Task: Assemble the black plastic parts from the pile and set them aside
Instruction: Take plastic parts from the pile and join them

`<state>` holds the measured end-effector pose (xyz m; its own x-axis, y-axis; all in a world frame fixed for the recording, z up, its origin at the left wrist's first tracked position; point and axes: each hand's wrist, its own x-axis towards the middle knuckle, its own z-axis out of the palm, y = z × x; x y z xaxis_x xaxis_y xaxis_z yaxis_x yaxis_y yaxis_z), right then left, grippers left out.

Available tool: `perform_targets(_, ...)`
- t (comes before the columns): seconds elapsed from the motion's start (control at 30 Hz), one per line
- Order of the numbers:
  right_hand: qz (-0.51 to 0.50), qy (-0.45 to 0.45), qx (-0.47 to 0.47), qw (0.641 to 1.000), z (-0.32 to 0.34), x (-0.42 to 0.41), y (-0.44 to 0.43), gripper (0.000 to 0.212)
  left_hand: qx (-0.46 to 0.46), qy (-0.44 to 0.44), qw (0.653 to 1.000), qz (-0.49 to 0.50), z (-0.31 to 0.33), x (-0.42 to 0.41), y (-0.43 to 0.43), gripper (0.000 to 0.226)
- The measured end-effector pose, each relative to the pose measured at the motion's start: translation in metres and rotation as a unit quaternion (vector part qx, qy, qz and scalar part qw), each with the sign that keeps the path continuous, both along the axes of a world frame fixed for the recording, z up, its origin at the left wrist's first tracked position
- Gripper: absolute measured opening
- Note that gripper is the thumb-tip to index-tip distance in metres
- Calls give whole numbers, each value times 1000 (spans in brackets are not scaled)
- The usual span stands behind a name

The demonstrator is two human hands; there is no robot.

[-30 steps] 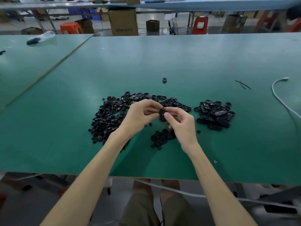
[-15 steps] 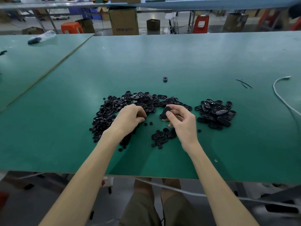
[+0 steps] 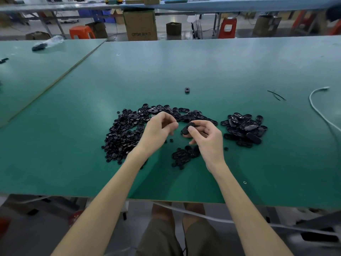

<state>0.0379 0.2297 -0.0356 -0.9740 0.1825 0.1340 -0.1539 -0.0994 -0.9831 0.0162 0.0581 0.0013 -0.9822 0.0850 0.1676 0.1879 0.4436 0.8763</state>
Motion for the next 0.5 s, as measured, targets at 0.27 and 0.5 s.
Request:
perform_targets(0.27,-6,2,-11,1000,1,1,1,8,244,-24,969,36,-32,11,26,9)
perform_targets(0.5,-8,4,-2,1000,0,0,1,8,294,-22,955,21,-35,15,21,11)
